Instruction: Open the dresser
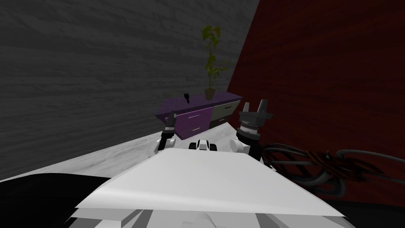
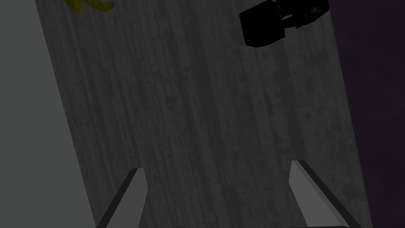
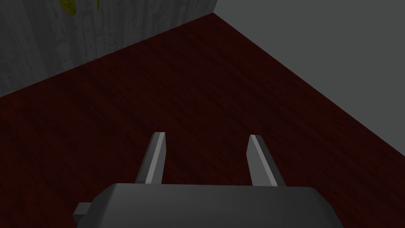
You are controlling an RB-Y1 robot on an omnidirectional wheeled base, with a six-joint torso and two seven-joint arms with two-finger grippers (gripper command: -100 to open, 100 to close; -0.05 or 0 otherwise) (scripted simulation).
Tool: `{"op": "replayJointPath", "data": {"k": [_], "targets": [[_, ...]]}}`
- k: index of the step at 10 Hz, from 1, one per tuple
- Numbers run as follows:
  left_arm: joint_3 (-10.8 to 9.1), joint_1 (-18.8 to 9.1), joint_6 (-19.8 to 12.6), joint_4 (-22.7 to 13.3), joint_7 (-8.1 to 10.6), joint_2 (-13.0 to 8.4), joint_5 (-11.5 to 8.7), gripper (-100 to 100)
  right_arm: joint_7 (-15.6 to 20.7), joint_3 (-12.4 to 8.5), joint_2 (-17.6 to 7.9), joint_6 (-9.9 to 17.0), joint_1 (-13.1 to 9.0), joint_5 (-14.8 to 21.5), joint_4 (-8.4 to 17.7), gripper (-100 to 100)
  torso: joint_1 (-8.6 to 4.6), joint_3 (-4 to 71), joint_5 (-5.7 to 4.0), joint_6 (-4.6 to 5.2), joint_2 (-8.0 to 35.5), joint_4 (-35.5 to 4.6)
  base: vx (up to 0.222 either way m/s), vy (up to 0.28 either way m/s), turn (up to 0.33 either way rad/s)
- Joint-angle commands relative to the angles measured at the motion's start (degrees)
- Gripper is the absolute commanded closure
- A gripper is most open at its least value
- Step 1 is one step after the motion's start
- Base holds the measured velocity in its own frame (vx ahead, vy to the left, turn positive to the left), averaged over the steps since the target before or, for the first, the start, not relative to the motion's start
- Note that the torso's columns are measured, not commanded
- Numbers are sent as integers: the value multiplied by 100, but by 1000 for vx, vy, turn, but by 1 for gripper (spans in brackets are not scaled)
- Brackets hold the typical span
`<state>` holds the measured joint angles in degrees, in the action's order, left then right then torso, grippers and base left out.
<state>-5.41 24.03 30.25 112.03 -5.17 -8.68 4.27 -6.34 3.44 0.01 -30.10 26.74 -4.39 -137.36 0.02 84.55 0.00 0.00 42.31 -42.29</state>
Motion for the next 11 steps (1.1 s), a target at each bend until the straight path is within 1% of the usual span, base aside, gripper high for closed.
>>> {"op": "replayJointPath", "data": {"k": [1, 7, 11], "targets": [[-78, -49, 22, -332, -5, -58, -30, -100, 0, 0, 0, 0, 0, 0, 0, 0, 1, 1, 0, 0, -2, 1, 53, -65, 37], [-225, -181, 82, -1087, -44, -164, -77, -100, 0, 0, 0, 0, 0, 0, 0, 0, 1, 2, 1, 0, -4, 1, 54, -69, 37], [-338, -281, 129, -1662, -75, -179, -114, -100, 0, 0, 0, 0, 0, 0, 0, 0, -2, 2, 0, 1, -3, 1, 60, -85, 44]]}}
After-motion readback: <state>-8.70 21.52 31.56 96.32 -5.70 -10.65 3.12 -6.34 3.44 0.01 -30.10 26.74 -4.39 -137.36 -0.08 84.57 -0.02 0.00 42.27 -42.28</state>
